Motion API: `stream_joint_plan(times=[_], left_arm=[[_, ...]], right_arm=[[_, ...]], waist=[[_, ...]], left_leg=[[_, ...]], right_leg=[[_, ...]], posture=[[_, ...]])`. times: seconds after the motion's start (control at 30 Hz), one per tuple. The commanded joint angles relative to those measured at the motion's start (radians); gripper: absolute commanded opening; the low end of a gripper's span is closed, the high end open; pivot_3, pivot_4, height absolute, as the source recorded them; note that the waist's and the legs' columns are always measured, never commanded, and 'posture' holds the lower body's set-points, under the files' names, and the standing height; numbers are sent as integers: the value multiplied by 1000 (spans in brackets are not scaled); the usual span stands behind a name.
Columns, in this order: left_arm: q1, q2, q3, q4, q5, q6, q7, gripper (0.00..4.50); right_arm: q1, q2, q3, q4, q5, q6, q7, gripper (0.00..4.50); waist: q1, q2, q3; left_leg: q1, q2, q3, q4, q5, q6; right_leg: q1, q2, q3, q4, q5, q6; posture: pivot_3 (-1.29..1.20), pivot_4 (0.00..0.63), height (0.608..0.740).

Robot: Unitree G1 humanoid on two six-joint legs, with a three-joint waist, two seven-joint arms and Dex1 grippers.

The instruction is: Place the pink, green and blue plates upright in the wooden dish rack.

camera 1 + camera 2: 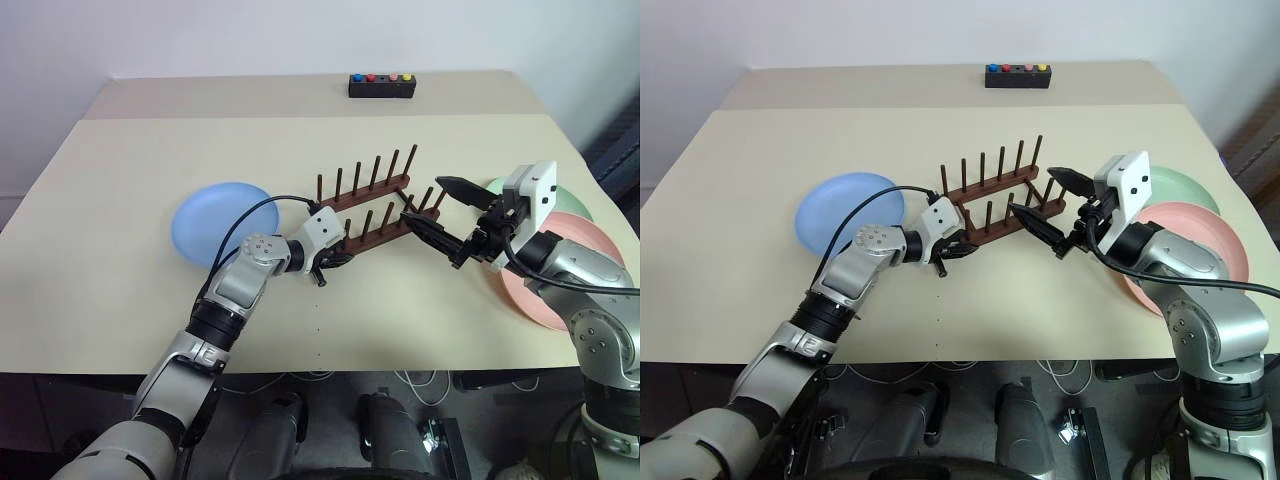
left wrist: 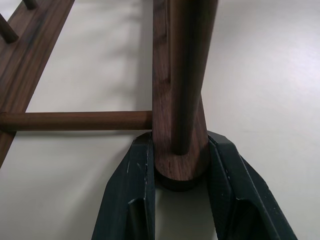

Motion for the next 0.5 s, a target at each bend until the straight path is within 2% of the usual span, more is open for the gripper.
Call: stream_joint_plan(times=[0.03,0.3,0.4,0.5], left_arm=[[-23,13,35,-17,-8,-7,15,756],[-40,52,54,-50,-48,-63,-56,756],[-28,105,79,-88,-107,-138,-174,756],[-19,132,85,-93,-142,-193,-245,756]], right_arm=[[-13,-13,-25,-25,11,-16,6,4500],[26,-72,-96,-34,82,-7,94,4500],[111,-162,-176,-35,104,3,198,4500],[166,-207,-227,-40,137,12,243,4500]], waist=[[0,0,0],[10,0,0],[14,0,0],[12,0,0]], left_leg=[[0,0,0,0,0,0],[0,0,1,0,0,1],[-1,0,1,0,-1,2],[-1,0,2,1,-2,3]], right_leg=[[0,0,0,0,0,0],[0,0,0,0,0,0],[0,-1,0,-1,0,0],[0,-1,0,-2,1,1]], posture=[[0,150,740],[0,150,740],[0,150,740],[0,150,740]])
